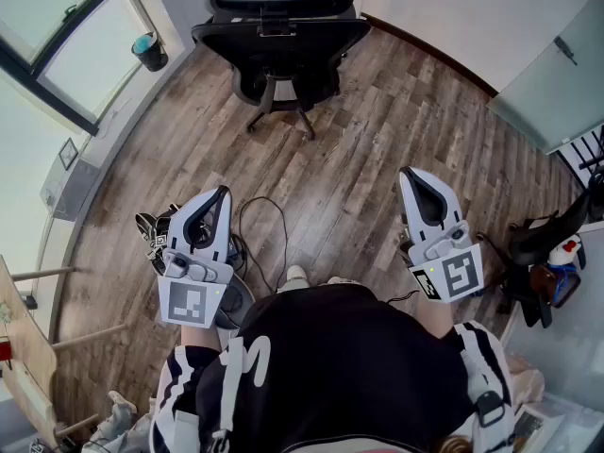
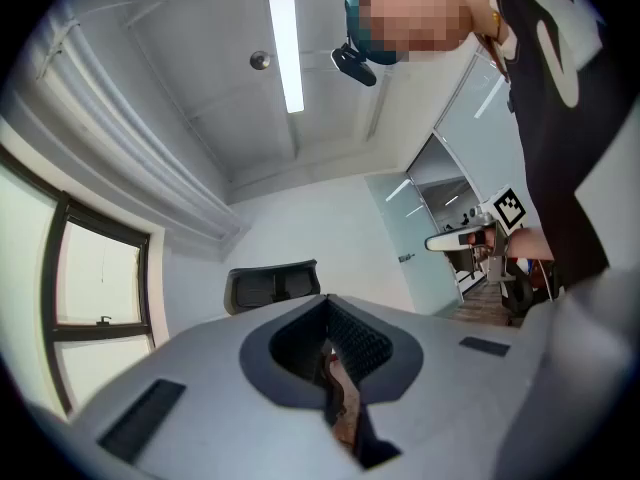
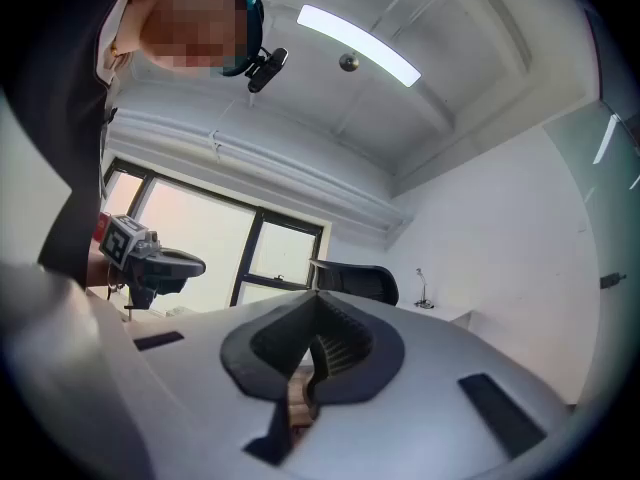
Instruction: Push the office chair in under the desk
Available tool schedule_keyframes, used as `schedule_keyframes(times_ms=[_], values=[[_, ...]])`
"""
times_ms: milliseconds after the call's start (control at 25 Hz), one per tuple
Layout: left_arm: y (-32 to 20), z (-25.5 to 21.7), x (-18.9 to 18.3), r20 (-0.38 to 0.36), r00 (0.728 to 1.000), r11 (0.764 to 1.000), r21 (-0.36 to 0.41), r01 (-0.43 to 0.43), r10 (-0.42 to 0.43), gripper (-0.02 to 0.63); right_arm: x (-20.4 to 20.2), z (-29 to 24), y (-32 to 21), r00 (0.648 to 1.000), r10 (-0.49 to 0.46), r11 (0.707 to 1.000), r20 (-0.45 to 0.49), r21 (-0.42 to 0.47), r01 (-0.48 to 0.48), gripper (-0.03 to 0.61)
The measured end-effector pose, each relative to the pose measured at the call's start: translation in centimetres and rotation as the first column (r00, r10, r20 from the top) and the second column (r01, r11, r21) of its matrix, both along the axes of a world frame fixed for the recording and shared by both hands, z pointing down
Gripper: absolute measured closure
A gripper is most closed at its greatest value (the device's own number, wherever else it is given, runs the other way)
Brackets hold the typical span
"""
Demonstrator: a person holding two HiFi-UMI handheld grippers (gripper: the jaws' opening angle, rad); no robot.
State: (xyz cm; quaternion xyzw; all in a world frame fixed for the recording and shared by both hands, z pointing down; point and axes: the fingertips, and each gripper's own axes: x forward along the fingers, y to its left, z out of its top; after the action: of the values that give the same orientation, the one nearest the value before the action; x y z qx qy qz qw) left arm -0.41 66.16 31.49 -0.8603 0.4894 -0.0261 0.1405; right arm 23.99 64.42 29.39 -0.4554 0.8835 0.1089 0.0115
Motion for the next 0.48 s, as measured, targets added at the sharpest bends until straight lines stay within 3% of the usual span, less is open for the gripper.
schedule_keyframes(times_ms=[280, 480], values=[[-0.26, -0.6, 0.02, 0.005, 1.0, 0.999, 0.035, 0.003, -0.004, 0.604, -0.14, 0.23, -0.43, 1.0, -0.012, 1.0, 0.012, -0.01, 0.012, 0.568], [-0.62, -0.2, -0.03, 0.004, 1.0, 1.0, 0.014, 0.014, -0.014, 0.604, -0.11, 1.01, -0.76, 1.0, -0.001, 0.999, 0.002, -0.054, 0.001, 0.569]])
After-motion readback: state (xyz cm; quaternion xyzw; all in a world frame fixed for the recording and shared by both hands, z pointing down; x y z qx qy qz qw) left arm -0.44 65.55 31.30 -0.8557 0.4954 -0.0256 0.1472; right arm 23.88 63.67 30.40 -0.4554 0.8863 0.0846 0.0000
